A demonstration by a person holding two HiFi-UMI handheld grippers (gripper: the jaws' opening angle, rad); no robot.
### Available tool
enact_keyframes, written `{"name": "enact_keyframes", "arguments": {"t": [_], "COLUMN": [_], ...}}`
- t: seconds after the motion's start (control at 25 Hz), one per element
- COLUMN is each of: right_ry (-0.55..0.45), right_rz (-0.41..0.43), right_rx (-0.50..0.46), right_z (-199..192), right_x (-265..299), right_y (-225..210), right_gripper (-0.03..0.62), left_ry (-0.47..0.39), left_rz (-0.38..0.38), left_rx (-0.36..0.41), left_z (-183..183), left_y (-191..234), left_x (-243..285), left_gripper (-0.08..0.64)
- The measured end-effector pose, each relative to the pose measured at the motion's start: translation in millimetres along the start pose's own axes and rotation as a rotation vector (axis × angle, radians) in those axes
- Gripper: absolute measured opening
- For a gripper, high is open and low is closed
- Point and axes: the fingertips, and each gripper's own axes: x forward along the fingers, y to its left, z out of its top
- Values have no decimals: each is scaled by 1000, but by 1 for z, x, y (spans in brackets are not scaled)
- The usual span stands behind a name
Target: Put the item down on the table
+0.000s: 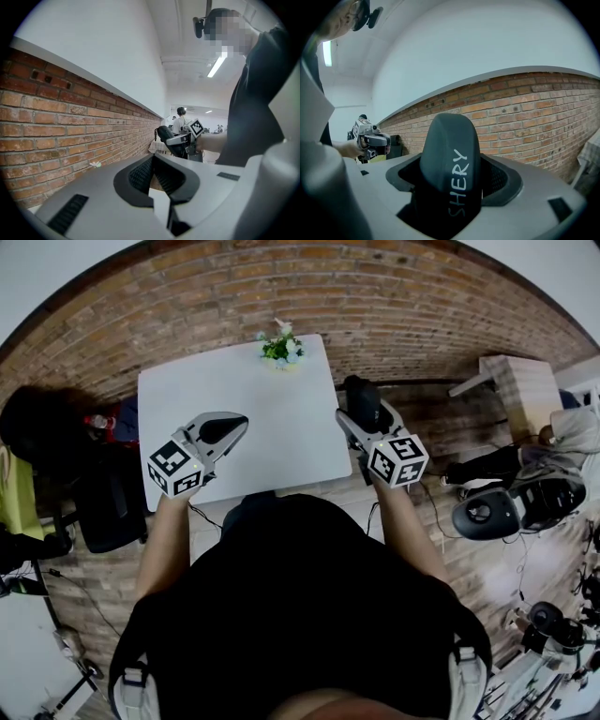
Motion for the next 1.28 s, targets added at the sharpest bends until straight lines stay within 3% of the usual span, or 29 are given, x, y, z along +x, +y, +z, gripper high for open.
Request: {"name": "enact_keyframes", "arguments": {"t": [1.28], "right_ry": [223], "right_rz": [-38], "right_rx": [44], "right_z": [-92], "right_x": [74], "right_y": [-34], "right_gripper": [362], "left_ry": [23], "left_rz": [14], "left_rx": [-46], "left_z": [-16], "left_y": [42], "left_x": [-12], "left_gripper": [12]}}
